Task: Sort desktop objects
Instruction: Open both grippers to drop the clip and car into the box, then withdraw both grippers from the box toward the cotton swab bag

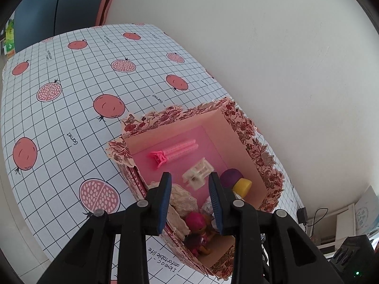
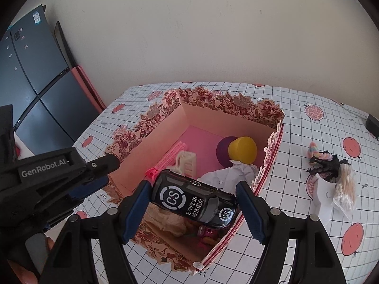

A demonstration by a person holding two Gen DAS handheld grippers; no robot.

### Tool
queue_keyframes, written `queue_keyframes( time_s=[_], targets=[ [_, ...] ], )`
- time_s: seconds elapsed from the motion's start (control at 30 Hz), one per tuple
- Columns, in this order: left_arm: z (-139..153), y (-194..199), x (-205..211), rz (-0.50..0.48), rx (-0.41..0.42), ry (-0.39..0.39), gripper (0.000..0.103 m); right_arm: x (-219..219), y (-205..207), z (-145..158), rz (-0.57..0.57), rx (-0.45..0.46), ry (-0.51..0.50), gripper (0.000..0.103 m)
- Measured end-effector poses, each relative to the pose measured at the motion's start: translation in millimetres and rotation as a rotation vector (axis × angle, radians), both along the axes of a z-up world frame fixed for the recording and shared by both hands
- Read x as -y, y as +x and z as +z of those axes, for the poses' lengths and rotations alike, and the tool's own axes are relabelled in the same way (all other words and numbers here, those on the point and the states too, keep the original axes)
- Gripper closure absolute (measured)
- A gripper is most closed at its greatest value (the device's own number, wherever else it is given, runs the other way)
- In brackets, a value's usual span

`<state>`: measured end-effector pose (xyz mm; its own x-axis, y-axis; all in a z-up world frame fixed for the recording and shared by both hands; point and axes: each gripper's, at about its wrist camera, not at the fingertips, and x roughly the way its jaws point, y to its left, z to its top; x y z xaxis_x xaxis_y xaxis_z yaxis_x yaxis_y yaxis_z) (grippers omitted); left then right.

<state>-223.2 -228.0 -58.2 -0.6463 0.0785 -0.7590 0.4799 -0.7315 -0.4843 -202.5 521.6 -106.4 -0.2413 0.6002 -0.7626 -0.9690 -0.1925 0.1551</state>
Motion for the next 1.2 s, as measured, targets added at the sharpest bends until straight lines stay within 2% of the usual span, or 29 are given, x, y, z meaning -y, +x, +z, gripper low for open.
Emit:
queue_keyframes(
  time_s=[0.07, 0.1, 0.5, 0.73, 0.83, 1.0, 1.1, 1.2],
  targets=[
    [0, 0, -1, 0.0, 0.005, -0.006, 0.061, 0, -1, 0, 0.011, 0.002, 0.002, 0.027],
    [0, 0, -1, -0.001, 0.007, -0.005, 0.06, 1, -1, 0, 0.016, 0.0, -0.001, 0.027],
    [11, 4, -2, -0.002, -0.011, -0.021, 0.06, 2, 1, 4, 0.035, -0.013, -0.008, 0.026],
    [28, 10, -5, 0.004, -0.049, -0.048, 0.058, 9, 9, 25, 0.056, -0.055, 0.024, 0.026],
    [39, 14, -11, 0.002, -0.073, -0.065, 0.047, 13, 21, 41, 0.039, -0.055, 0.059, 0.026],
    [55, 15, -30, -0.032, -0.111, -0.098, 0.047, 16, 57, 67, -0.022, -0.067, 0.108, 0.026],
    [64, 14, -46, -0.061, -0.133, -0.116, 0.042, 17, 84, 80, -0.07, -0.058, 0.133, 0.026],
    [69, 10, -64, -0.093, -0.149, -0.134, 0.036, 19, 114, 91, -0.129, -0.068, 0.154, 0.02]
  ],
)
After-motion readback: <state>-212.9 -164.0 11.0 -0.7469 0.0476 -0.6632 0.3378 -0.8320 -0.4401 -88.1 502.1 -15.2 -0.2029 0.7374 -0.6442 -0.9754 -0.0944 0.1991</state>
